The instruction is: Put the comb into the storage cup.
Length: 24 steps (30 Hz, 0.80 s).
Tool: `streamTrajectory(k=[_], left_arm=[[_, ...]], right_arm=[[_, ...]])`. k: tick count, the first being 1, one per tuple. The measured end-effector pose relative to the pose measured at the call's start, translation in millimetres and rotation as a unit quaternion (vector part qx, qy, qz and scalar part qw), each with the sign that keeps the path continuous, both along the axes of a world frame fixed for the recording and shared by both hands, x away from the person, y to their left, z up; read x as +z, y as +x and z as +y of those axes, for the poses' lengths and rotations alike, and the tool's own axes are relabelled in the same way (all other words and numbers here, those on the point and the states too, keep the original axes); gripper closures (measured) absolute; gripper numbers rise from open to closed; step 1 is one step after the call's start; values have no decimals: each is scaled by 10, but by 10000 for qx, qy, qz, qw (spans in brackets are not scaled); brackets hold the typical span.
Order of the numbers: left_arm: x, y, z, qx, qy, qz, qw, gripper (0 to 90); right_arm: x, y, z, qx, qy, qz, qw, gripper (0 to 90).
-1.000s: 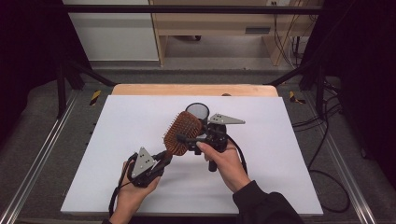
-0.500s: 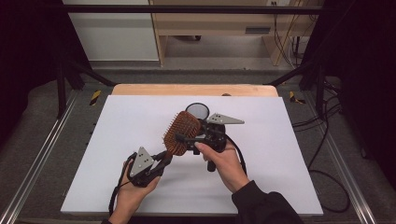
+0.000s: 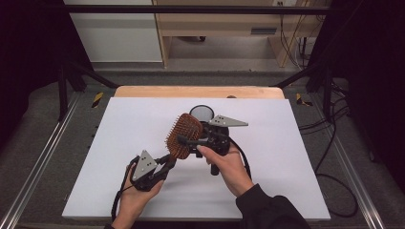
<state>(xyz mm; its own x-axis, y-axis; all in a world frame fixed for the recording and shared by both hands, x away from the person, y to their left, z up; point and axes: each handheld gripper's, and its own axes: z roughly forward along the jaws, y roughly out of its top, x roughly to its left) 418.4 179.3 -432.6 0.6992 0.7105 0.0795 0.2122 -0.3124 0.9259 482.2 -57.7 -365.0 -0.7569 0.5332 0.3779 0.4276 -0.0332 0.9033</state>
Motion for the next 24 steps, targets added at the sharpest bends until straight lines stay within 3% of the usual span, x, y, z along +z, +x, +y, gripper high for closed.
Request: streamTrajectory(k=[7, 18, 24], left_arm=[[3, -3, -5, -28, 11, 14, 10000, 730], [21, -19, 5, 4, -35, -74, 10000, 730], [21, -21, 6, 5, -43, -96, 9999, 730]], right_arm=[[-7, 11, 13, -42, -99, 12, 9999, 281], [-8, 9, 25, -62, 100, 84, 9999, 337], [-22, 3, 71, -36, 42, 113, 9999, 362]])
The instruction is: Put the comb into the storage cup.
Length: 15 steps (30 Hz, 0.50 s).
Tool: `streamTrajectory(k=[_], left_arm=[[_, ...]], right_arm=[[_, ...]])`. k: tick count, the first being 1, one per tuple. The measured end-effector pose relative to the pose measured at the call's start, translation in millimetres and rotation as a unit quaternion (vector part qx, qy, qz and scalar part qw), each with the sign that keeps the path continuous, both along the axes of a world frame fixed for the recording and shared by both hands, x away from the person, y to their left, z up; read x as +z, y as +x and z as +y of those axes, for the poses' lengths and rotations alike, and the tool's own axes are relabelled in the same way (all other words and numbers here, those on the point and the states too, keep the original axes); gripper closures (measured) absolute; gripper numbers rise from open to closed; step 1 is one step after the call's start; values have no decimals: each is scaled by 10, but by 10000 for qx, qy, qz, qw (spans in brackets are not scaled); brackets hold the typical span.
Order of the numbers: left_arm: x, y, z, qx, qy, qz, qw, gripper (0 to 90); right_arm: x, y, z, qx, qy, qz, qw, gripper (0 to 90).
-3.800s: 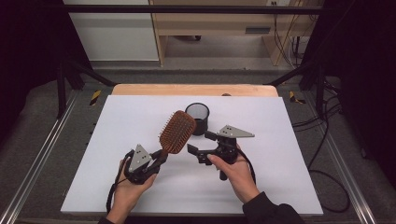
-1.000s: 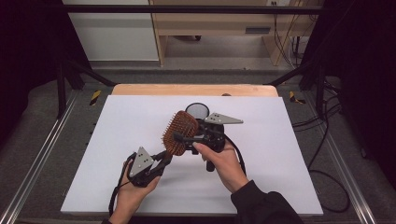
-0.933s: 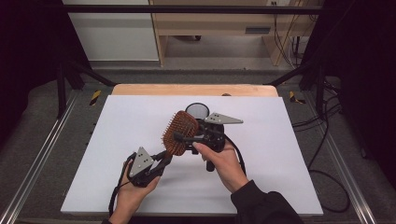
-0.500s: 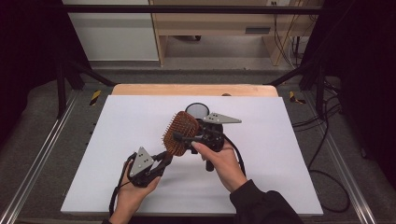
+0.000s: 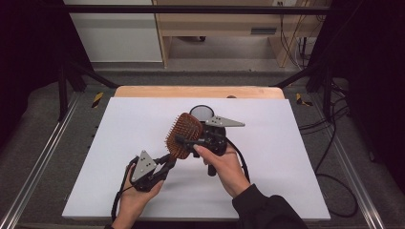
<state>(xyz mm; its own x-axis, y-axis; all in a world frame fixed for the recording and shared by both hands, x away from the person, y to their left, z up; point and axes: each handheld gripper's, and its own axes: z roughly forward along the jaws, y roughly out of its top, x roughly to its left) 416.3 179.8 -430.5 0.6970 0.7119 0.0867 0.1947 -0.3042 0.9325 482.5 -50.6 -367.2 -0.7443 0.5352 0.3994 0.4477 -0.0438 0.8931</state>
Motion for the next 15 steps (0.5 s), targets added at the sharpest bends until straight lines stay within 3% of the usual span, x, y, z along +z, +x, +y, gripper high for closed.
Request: streamTrajectory(k=[15], left_arm=[[13, -10, 11, 67, -55, -99, 9999, 731]], right_arm=[[49, -11, 0, 44, 298, 108, 9995, 476]])
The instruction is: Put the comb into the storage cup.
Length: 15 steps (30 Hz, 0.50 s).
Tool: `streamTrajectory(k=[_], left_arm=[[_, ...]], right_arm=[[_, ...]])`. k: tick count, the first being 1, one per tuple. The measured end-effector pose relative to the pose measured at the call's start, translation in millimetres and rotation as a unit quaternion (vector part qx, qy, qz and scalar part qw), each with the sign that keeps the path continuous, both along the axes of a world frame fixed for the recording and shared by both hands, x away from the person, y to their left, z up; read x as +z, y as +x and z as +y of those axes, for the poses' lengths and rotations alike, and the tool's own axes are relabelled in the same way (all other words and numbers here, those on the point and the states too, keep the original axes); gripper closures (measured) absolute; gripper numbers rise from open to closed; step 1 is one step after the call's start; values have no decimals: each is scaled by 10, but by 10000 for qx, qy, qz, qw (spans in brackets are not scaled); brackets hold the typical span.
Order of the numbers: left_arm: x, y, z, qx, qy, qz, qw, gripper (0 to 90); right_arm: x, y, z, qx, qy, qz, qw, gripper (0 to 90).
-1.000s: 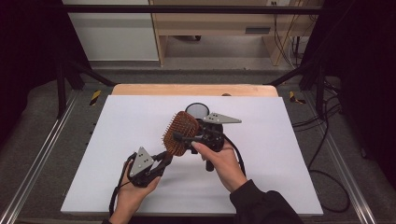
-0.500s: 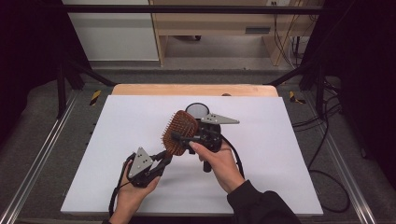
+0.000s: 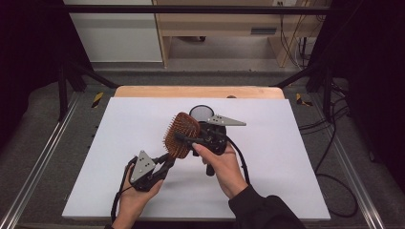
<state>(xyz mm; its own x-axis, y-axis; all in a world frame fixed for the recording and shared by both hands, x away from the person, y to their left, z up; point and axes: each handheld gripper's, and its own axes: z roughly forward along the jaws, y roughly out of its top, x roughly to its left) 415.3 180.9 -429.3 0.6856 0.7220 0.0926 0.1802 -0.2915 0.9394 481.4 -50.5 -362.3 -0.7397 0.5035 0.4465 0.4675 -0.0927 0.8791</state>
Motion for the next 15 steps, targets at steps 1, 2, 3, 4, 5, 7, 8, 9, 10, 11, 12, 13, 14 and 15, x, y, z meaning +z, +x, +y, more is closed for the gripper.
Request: streamTrajectory(k=[1, 2, 3, 4, 5, 7, 8, 9, 10, 11, 12, 13, 14, 15], left_arm=[[0, 0, 0, 4, 2, -3, 10000, 731], [0, 0, 1, 7, 3, -3, 10000, 731], [-1, 1, 1, 6, 1, 1, 10000, 731], [-1, 1, 0, 10, -2, 3, 10000, 731], [-2, 2, 1, 12, 0, 3, 10000, 731], [-4, 4, 2, 10, -8, 12, 10000, 732], [-5, 4, 2, 10, -14, 11, 10000, 731], [-4, 3, 2, 5, -20, 10, 10000, 731], [-2, 2, 3, 5, -28, -3, 10000, 732], [0, 0, 4, 4, -30, -24, 10000, 732], [2, 0, 4, -4, -48, -34, 10000, 731], [3, -1, 3, -5, -56, -42, 10000, 731], [3, -2, 1, -7, -61, -46, 10000, 731], [2, -2, 0, -7, -69, -44, 10000, 731]], right_arm=[[3, -1, 1, 1, 39, 32, 10000, 483], [4, -2, 2, -1, 43, 38, 10000, 488], [4, -2, 2, -6, 39, 35, 10000, 493], [5, -4, 4, -15, 47, 43, 10000, 498], [5, -5, 6, -17, 64, 44, 10000, 503], [8, -9, 12, -30, 62, 41, 10000, 512], [10, -11, 15, -40, 61, 36, 10000, 516], [15, -18, 20, -54, 67, 46, 10000, 520], [19, -24, 22, -63, 84, 63, 9999, 523], [26, -34, 26, -78, 99, 84, 9999, 526], [36, -43, 29, -91, 104, 64, 9999, 528], [48, -54, 33, -101, 73, 30, 9999, 530], [58, -61, 36, -108, 60, 17, 9999, 532], [64, -66, 40, -111, 40, -19, 9999, 534]])
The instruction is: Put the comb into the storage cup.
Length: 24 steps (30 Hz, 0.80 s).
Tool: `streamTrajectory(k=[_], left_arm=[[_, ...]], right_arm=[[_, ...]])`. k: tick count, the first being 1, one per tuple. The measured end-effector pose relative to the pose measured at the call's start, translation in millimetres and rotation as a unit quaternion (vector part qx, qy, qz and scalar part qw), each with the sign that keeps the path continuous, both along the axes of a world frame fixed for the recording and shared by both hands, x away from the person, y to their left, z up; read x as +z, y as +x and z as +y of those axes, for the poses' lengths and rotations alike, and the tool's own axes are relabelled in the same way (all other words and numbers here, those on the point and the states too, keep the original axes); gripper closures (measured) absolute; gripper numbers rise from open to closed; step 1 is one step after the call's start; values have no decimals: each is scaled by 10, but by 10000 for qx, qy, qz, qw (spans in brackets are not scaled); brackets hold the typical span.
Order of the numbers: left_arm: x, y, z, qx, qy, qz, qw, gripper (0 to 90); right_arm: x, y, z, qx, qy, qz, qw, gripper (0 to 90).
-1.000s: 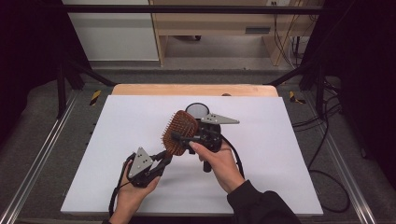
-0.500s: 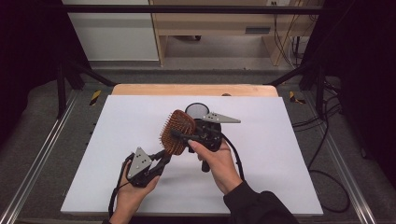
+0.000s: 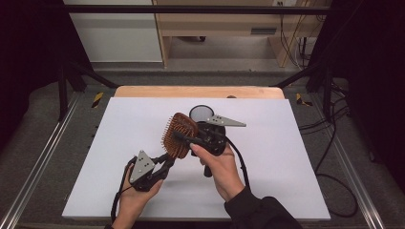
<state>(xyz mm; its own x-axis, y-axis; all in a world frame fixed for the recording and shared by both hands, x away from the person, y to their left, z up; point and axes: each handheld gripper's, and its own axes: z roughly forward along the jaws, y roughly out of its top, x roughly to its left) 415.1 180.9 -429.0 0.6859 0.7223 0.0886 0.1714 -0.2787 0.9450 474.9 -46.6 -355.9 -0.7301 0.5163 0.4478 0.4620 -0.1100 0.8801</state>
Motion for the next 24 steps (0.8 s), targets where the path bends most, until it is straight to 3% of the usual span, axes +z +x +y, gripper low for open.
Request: streamTrajectory(k=[15, 24], left_arm=[[-5, 2, 9, 35, -79, -60, 9999, 723], [-7, 14, 25, 99, -215, -43, 9997, 645]], right_arm=[[22, -2, -4, 39, 1, -59, 10000, 540], [16, 45, -125, -153, 177, 27, 9997, 538]])
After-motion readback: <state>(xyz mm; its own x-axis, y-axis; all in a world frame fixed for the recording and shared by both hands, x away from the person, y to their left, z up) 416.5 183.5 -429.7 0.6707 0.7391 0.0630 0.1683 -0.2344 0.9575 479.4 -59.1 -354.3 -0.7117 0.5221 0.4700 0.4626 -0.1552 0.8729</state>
